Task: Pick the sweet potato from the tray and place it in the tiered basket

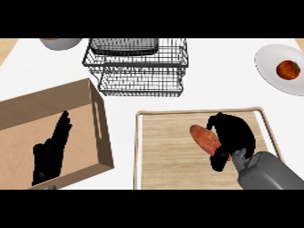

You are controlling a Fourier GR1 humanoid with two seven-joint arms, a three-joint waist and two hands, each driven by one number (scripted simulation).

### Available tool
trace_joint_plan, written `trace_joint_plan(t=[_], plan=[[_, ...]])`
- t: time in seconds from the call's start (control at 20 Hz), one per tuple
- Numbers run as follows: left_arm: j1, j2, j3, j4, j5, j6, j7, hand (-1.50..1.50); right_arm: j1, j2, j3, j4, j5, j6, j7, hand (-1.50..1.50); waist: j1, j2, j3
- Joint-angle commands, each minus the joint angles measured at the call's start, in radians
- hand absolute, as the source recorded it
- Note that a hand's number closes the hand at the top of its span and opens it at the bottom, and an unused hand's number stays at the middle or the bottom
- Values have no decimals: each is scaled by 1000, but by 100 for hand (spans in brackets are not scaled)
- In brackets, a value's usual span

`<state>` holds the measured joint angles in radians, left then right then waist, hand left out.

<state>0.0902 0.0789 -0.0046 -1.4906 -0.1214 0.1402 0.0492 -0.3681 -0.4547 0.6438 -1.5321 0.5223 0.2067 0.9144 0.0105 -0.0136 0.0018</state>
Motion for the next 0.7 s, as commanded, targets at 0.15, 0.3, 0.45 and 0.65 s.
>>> trace_joint_plan(t=[0.15, 0.3, 0.45, 0.65], plan=[[23, -29, -14, 53, -3, -8, -24, 0, -142, -16, 19, 172, 78, -12, -372, 150, 12, 20, -1], [57, -42, -13, 71, -4, -12, -81, 0, -96, -22, -68, 100, 51, -48, -397, 150, -6, 15, -2], [25, -11, 15, 7, 5, -24, 41, 0, -76, -10, -160, -40, -42, -55, -347, 150, -19, 10, -1], [13, -42, 13, 92, -24, -1, -34, 0, -170, 14, -324, -163, -141, -65, -246, 150, -32, 11, -3]])
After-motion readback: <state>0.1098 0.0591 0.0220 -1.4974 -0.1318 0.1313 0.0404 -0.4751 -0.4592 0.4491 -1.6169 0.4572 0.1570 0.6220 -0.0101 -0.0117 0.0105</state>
